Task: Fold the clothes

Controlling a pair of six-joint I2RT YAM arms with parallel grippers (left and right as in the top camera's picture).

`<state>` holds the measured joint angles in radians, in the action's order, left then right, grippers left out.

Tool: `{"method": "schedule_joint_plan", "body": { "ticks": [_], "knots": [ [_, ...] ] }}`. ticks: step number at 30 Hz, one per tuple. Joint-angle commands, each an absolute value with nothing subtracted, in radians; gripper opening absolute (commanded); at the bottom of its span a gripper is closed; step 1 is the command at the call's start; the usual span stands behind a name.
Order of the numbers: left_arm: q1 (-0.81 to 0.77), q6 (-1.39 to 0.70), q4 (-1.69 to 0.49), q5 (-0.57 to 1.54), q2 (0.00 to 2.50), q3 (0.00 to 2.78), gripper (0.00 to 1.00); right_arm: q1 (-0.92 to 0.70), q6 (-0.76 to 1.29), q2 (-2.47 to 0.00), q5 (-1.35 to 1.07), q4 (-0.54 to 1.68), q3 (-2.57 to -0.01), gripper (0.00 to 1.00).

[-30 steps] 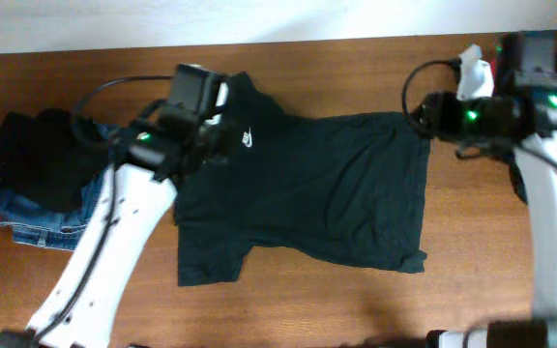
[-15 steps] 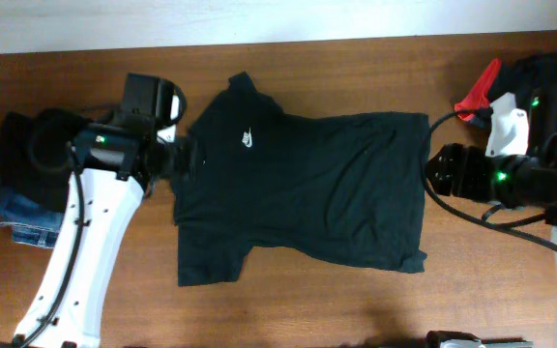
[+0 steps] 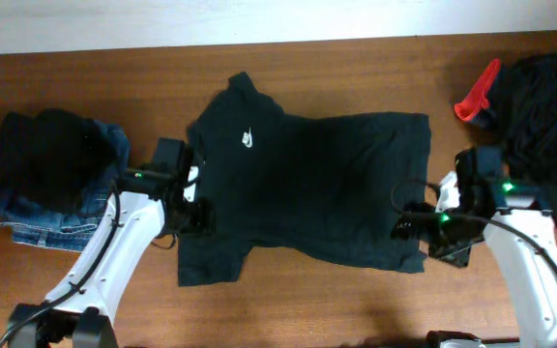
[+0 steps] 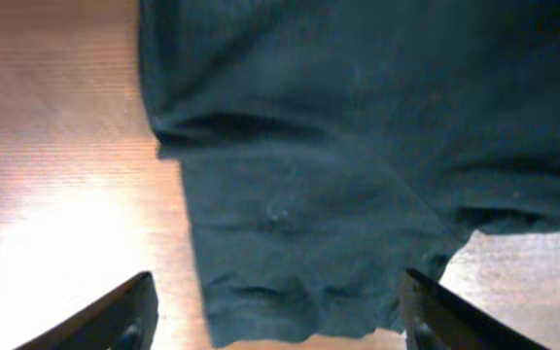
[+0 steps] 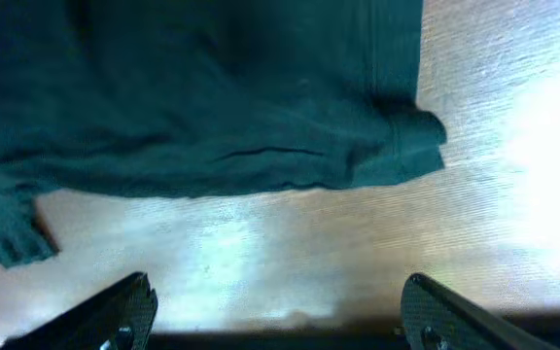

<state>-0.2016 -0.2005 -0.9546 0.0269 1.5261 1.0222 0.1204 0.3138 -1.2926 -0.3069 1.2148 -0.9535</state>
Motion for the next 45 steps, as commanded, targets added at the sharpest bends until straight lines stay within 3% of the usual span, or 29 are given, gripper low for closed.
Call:
{"method": "schedule_joint_plan", "body": {
  "ticks": [1,20,21,25,35,36,37,39,42,43,45],
  "knots": [
    [-0.197,-0.277,-0.928,0.064,1.522,0.945,0.81,0.125,0.377,-1.286,-0.325,1.164,-0.866,0.86],
    [-0.197,-0.376,-0.82,0.118,1.522,0.74,0.87,0.125,0.41,-1.287,-0.329,1.073,-0.756,0.86],
    [-0.197,-0.384,-0.823,0.119,1.522,0.74,0.93,0.125,0.41,-1.287,-0.329,1.072,-0.756,0.86],
    [-0.197,-0.432,-0.822,0.128,1.522,0.735,0.99,0.125,0.41,-1.287,-0.33,1.061,-0.756,0.86],
    [-0.197,-0.538,-0.758,0.144,1.523,0.67,0.99,0.125,0.41,-1.287,-0.337,1.034,-0.756,0.86],
    [-0.197,-0.538,-0.756,0.146,1.523,0.668,0.97,0.125,0.41,-1.287,-0.337,1.035,-0.756,0.86],
    [-0.197,-0.538,-0.756,0.146,1.523,0.668,0.89,0.125,0.41,-1.287,-0.337,1.035,-0.756,0.86],
    [-0.197,-0.537,-0.753,0.146,1.523,0.668,0.52,0.125,0.41,-1.287,-0.337,1.035,-0.756,0.86],
    [-0.197,-0.533,-0.751,0.146,1.523,0.668,0.12,0.125,0.41,-1.287,-0.337,1.034,-0.756,0.86],
    [-0.197,-0.526,-0.751,0.146,1.523,0.668,0.03,0.125,0.41,-1.287,-0.337,1.034,-0.756,0.86],
    [-0.197,-0.521,-0.752,0.146,1.522,0.669,0.01,0.125,0.41,-1.287,-0.336,1.034,-0.756,0.86]
  ]
}}
